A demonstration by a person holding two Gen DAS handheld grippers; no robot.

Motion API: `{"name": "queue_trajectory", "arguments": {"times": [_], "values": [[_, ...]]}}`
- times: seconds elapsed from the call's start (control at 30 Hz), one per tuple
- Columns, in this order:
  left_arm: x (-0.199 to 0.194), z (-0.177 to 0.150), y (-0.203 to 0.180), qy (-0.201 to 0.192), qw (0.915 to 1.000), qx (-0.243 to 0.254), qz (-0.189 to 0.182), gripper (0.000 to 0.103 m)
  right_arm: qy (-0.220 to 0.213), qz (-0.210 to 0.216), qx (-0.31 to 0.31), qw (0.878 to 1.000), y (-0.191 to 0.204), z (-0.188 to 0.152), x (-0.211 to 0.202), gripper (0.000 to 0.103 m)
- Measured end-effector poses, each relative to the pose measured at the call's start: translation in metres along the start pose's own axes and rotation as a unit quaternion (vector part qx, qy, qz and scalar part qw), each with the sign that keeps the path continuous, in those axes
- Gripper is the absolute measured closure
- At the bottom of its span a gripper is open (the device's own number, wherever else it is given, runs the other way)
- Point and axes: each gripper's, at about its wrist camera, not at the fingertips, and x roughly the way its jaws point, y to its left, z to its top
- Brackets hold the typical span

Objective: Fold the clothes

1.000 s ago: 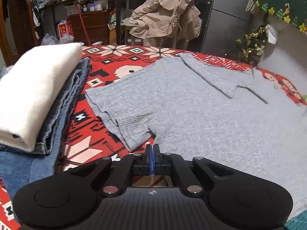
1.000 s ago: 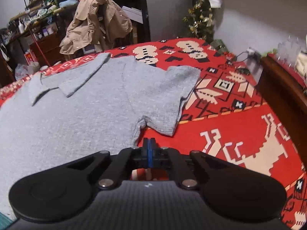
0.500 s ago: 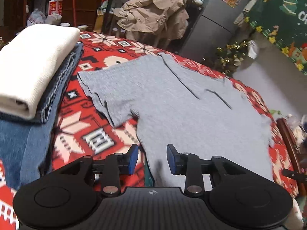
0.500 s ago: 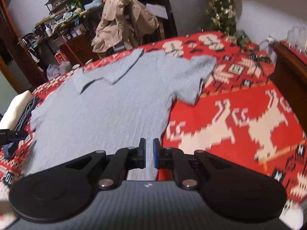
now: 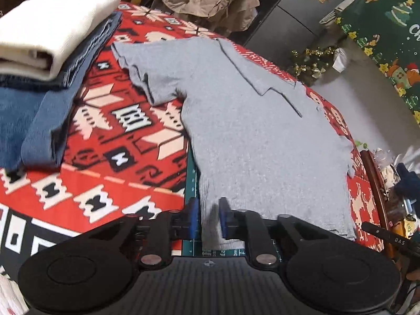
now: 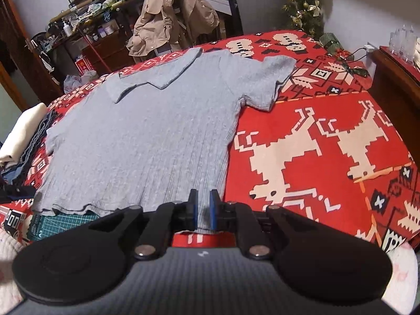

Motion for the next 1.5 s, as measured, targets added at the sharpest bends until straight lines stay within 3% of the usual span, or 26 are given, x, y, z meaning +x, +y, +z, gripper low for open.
{"name": "queue_trajectory", "arguments": {"times": [0.2,0.37,0.47,0.6,0.87,1.0,1.27,1.37,1.43,1.5], "values": [[0.006,-0.009,-0.022,0.004,0.9955,0.075,0.059,0.099,0.002,0.005,0.008,1.000,-0.003,0.001,-0.001,0.093],[0.009,-0.021,-0.049,0.003,0.9760,0.183,0.118,0.099,0.009,0.008,0.016,1.000,-0.004,-0.001,0.000,0.093],[0.010,-0.026,-0.054,0.004,0.9676,0.211,0.138,0.095,0.012,0.011,0.018,1.000,-0.005,-0.002,0.002,0.093],[0.008,-0.024,-0.051,0.007,0.9697,0.197,0.144,0.085,0.012,0.008,0.022,1.000,-0.006,-0.003,0.002,0.093],[0.004,-0.020,-0.040,0.021,0.9828,0.143,0.115,0.084,0.027,0.000,0.020,0.999,-0.007,-0.007,0.002,0.088],[0.003,-0.020,-0.041,0.023,0.9837,0.142,0.108,0.084,0.036,-0.003,0.012,0.999,-0.003,-0.005,0.008,0.084],[-0.001,-0.019,-0.037,0.025,0.9870,0.131,0.091,0.083,0.050,-0.049,0.015,0.997,-0.007,-0.003,0.017,0.083],[0.001,-0.019,-0.039,0.024,0.9866,0.134,0.091,0.083,0.053,-0.046,0.010,0.997,-0.005,-0.003,0.018,0.086],[0.001,-0.020,-0.042,0.018,0.9843,0.145,0.099,0.101,0.055,-0.045,-0.004,0.997,0.000,-0.004,0.019,0.100],[-0.002,-0.021,-0.047,0.009,0.9794,0.164,0.117,0.101,0.056,-0.048,-0.011,0.997,0.001,-0.004,0.019,0.101]]}}
